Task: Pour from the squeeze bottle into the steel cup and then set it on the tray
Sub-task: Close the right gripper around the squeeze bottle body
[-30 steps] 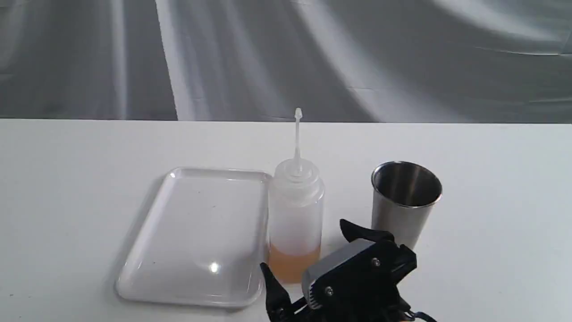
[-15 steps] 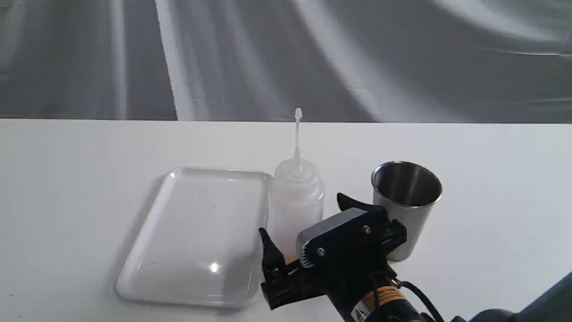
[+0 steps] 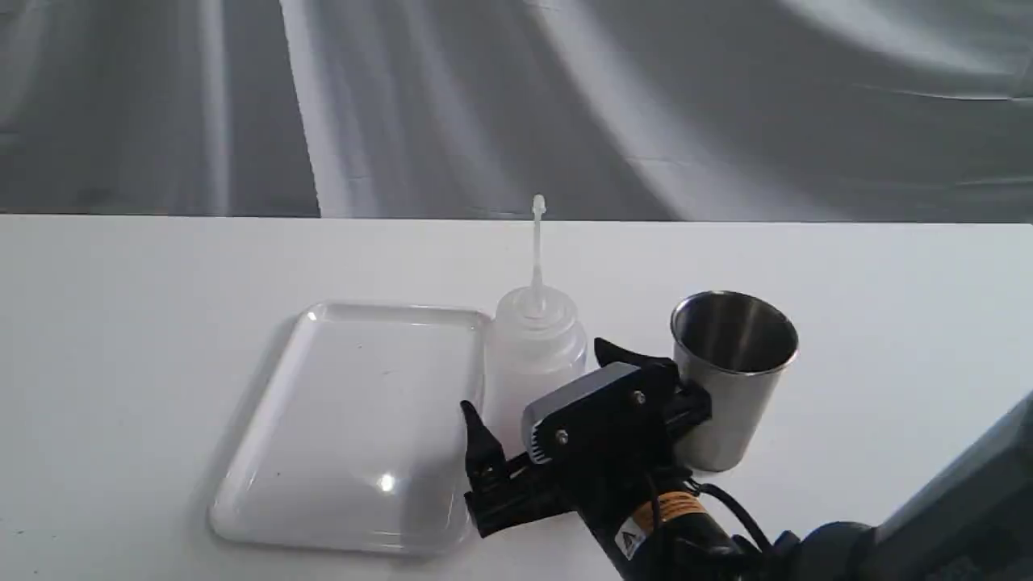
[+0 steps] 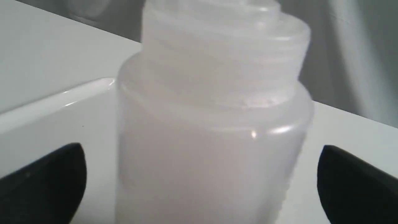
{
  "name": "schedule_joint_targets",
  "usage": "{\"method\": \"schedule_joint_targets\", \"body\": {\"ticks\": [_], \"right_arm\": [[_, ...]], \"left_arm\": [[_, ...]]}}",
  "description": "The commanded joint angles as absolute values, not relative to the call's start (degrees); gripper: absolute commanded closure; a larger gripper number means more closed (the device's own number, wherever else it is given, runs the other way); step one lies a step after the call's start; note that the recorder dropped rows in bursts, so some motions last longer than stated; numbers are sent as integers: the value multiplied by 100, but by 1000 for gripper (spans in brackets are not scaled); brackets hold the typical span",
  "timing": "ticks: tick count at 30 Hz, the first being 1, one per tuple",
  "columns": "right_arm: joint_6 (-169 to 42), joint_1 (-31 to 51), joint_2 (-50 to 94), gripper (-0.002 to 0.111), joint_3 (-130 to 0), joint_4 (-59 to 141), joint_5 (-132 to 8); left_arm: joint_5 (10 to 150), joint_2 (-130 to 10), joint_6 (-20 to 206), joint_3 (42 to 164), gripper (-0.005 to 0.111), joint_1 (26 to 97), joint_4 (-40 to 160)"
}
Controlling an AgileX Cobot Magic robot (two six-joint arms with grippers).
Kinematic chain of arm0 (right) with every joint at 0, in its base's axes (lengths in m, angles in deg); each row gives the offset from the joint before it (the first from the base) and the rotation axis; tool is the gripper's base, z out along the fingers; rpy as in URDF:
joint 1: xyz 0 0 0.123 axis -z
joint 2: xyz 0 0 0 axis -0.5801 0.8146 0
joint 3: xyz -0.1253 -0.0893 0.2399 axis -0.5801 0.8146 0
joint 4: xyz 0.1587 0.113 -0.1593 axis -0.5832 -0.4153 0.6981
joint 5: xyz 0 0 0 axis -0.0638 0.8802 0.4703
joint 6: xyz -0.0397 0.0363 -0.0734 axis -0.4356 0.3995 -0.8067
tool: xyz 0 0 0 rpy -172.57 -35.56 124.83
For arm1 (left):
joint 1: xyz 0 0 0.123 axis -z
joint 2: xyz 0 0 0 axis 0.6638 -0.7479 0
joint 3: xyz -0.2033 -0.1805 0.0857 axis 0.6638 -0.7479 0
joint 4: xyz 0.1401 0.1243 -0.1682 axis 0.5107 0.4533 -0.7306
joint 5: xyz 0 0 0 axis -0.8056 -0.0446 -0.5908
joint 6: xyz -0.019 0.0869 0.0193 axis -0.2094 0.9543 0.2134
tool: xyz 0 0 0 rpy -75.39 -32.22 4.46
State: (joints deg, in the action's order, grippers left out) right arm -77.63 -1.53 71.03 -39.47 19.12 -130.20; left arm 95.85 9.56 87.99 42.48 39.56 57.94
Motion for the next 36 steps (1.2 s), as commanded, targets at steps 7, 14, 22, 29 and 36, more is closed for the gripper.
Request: {"method": "schedule_joint_targets", "body": {"ticks": [7,14,22,29,36], "right_arm": [[-7742,-109,7491,3,-4257,2009,-13062],[-7297,118,7552,3,-4257,2069,-13115],[-7024,233,7552,3,-4308,2815,-13077],[-7327,233,7685,3,-4546,2781,-12838],[-7362,233,7799,3,-4586,2744,-12802]], "left_arm": [[9544,970,8773,4223,98,3985,5796],[9544,970,8773,4223,98,3985,5796],[9544,970,8788,4223,98,3985,5796],[9544,970,8788,4223,98,3985,5796],[9544,970,8777,4223,98,3985,5796]]}}
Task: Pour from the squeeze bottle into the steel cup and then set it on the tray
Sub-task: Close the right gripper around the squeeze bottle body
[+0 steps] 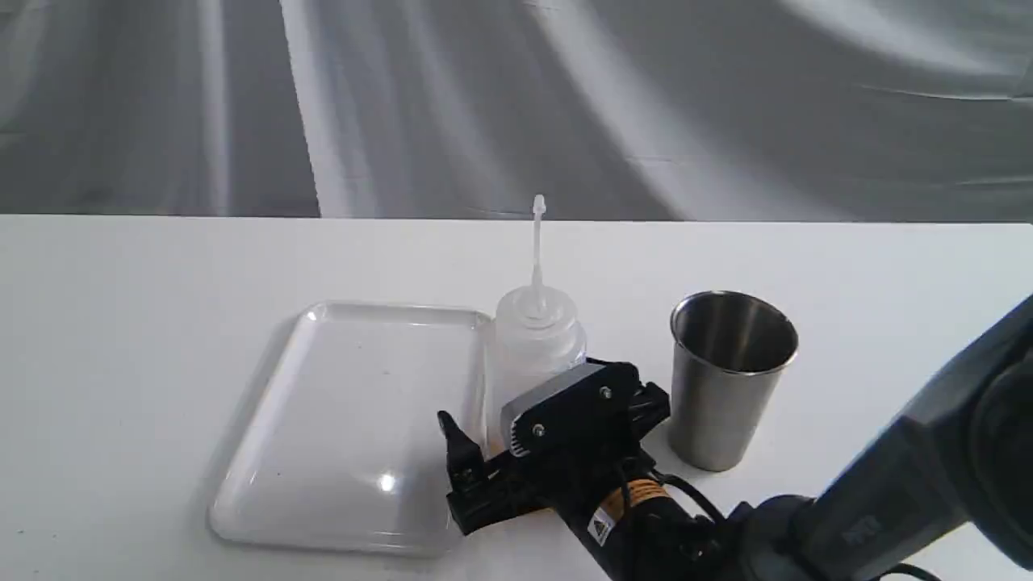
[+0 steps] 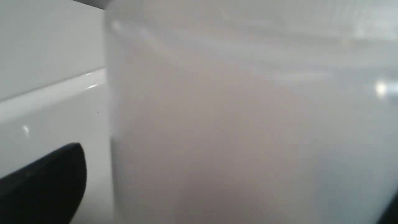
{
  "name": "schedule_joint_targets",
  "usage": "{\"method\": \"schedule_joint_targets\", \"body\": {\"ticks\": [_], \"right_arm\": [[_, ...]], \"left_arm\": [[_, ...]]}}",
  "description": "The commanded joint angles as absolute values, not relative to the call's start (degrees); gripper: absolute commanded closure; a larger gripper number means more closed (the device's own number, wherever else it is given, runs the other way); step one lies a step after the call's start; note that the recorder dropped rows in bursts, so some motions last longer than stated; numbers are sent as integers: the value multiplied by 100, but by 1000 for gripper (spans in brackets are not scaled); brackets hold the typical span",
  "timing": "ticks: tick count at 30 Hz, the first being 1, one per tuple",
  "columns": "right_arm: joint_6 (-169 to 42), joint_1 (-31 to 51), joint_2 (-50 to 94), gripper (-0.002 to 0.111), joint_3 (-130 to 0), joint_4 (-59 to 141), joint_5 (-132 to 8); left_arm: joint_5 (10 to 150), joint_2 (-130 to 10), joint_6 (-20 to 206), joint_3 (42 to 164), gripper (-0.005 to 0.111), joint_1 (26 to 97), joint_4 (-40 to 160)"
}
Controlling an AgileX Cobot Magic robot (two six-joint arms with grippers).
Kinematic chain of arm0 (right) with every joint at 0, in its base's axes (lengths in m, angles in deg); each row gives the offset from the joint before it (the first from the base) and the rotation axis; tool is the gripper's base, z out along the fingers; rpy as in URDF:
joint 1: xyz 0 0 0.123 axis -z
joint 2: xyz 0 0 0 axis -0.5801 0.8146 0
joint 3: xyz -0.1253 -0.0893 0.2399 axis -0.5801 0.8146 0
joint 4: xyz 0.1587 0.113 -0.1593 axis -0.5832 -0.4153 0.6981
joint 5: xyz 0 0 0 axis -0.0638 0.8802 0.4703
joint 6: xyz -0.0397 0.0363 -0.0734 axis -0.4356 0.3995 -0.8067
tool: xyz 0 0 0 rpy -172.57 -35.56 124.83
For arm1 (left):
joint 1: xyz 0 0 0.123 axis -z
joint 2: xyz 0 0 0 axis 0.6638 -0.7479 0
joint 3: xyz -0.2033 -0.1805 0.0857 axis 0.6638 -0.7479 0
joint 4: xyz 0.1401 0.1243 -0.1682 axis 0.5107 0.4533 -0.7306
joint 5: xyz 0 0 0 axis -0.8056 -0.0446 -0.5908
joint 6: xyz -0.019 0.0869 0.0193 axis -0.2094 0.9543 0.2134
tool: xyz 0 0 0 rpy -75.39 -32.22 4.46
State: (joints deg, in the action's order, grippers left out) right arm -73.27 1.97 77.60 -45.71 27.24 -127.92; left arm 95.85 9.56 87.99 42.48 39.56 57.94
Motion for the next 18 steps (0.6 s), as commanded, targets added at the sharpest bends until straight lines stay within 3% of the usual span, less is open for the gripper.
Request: {"method": "schedule_joint_targets", "body": {"ticks": [1,11,16,18], "right_arm": [[-7362,233,7799,3,-4586,2744,-12802],[-7362,233,7800,9,-4586,2744,-12802],[-7491,233,7800,32,-4586,2755,-12802],[-7491,233,7800,48,-4586,2755,-12802]], "left_arm": [[9544,970,8777,4223,98,3985,5796],[9544,970,8797,4223,98,3985,5796],[9544,970,8787,4223,98,3985,5796],[9544,970,8773,4223,98,3985,5796]]}}
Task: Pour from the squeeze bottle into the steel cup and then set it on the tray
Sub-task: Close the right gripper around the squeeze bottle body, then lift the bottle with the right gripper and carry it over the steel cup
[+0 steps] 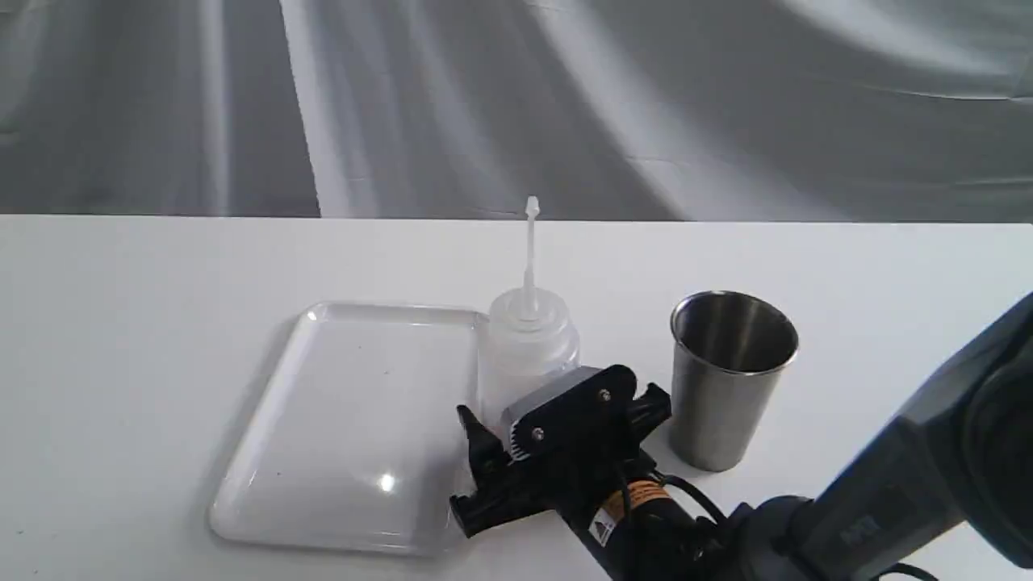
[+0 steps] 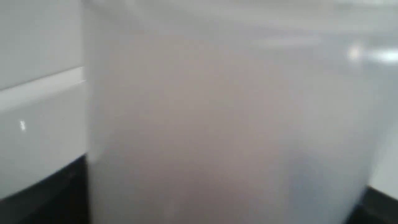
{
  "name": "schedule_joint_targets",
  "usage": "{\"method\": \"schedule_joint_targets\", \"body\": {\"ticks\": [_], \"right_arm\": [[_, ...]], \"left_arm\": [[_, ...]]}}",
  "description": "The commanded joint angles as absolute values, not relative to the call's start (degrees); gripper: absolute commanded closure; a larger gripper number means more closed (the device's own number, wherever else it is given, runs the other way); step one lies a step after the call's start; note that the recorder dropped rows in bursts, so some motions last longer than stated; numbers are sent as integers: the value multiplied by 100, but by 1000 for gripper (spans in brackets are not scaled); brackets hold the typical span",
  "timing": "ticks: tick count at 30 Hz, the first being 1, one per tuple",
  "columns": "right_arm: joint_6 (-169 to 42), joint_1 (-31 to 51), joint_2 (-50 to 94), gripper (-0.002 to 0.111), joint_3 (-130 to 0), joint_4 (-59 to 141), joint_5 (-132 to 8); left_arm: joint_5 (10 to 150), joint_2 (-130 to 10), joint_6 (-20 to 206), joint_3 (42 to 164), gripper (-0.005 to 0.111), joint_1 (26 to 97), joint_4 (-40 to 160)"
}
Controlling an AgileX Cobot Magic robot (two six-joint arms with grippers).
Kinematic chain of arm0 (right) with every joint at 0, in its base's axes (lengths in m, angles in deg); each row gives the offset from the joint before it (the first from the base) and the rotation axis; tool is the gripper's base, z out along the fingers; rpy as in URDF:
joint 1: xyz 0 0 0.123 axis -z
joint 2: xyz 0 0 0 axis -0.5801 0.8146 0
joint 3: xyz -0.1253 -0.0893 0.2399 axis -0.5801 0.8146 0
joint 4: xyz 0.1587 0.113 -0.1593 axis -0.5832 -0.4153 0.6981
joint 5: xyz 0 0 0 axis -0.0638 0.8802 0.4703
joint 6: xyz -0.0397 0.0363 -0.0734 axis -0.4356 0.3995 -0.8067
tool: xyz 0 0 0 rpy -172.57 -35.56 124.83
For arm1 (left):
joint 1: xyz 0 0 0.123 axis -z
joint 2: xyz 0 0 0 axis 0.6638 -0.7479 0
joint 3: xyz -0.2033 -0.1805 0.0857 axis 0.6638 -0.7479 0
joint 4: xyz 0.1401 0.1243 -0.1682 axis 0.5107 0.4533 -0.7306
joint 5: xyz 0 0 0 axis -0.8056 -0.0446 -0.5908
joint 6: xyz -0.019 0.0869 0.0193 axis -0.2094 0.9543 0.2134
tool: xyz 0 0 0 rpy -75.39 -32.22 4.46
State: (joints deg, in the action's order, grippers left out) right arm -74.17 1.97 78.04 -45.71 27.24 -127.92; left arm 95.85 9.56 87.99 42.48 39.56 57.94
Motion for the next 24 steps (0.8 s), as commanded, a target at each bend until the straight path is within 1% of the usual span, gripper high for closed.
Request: {"method": "schedule_joint_targets", "body": {"ticks": [1,6,8,9,16,24], "right_arm": [[-7491,233,7800,54,-4586,2755,-12802],[-7491,233,7800,95,-4586,2755,-12825],[-7491,233,7800,107,-4586,2755,-12859],[-7520,233,7788,108,-4586,2755,-12859],[-7886,222,7339,108,-4586,2755,-12859],[-8160,222,6374,108,-4586,2701,-12496]], "left_arm": [[9544,970,8773,4223,98,3985,5796],[9544,970,8773,4223,98,3985,5796],[9544,970,8773,4223,98,3985,5796],[9544,970,8773,4223,98,3985,5796],[9544,970,8796,4223,98,3985,5796],[9544,970,8781,4223,98,3985,5796]]}}
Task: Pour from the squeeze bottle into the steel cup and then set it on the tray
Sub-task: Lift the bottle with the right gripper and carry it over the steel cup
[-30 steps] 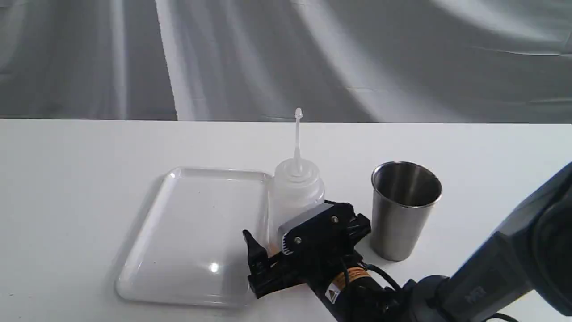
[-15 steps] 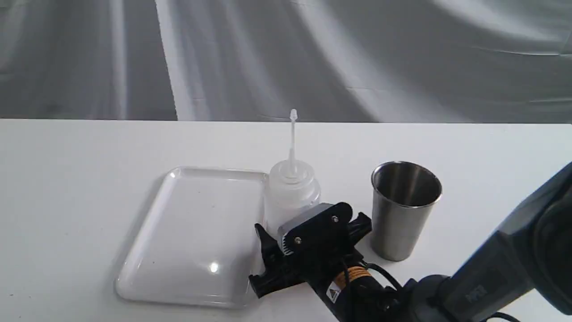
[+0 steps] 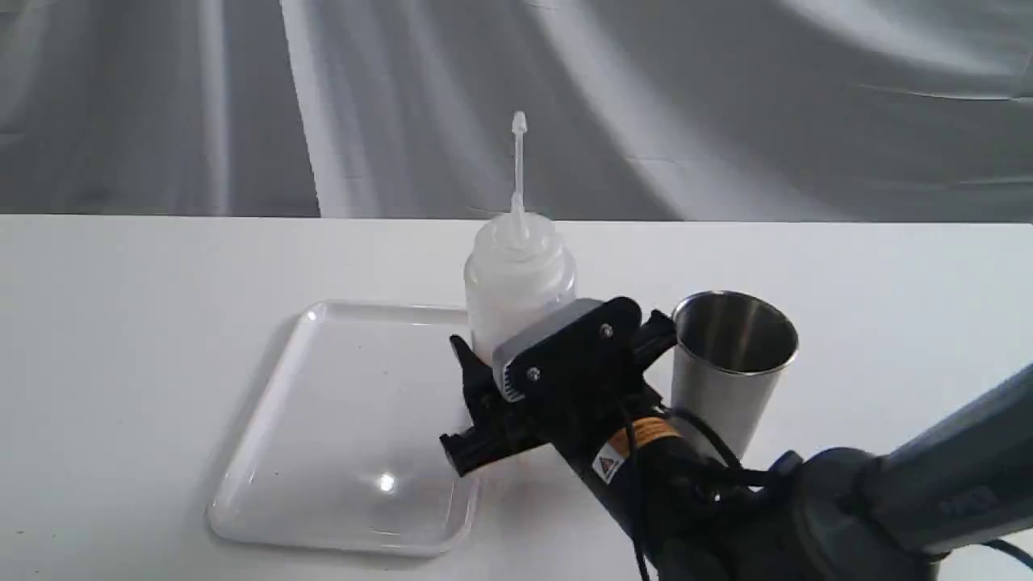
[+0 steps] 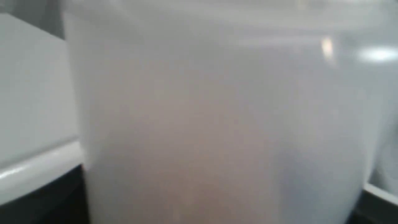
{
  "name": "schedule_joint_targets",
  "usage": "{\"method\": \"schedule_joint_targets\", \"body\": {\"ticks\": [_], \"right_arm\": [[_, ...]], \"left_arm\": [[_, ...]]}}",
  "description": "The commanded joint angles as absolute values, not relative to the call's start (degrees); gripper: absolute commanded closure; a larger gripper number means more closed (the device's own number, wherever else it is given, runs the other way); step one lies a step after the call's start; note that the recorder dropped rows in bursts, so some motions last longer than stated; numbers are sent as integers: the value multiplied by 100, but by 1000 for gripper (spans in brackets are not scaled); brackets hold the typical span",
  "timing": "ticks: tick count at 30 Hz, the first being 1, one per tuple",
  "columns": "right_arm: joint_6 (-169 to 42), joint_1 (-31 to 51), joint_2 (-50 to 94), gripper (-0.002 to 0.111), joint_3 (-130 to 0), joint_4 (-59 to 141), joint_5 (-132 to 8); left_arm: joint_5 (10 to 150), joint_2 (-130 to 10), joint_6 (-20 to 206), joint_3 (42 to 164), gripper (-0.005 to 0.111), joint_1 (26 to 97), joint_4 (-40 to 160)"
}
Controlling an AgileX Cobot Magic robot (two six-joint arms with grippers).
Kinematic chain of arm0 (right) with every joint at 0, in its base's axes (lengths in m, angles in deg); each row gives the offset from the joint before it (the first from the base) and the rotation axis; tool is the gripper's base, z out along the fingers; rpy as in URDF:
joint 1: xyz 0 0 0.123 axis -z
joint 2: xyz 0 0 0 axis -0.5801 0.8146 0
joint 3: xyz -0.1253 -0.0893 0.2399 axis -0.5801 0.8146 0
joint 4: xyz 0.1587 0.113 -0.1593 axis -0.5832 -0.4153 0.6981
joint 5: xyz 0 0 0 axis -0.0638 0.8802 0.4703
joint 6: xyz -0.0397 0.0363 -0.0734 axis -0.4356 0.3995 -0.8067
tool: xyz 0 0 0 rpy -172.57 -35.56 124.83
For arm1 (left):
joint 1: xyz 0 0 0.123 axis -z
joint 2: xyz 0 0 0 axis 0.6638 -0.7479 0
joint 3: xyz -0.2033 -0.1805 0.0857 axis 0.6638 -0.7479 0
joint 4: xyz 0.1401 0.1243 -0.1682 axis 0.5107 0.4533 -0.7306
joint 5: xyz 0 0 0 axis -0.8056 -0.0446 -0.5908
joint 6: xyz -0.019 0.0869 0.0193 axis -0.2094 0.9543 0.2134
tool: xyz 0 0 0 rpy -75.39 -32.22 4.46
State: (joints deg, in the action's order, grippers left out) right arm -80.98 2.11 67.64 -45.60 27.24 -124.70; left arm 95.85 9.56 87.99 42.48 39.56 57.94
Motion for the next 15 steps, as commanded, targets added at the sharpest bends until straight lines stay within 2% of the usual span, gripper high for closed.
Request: {"method": "schedule_joint_targets", "body": {"ticks": [1,15], "right_arm": [[-8172,209,6266,108,-4586,2701,-12437],[-9429,199,4266,108,-4586,2199,-10987]], "left_arm": [[9544,970,8771,4223,98,3985,5796],[9544,970,8794,4223,98,3985,5796]]}}
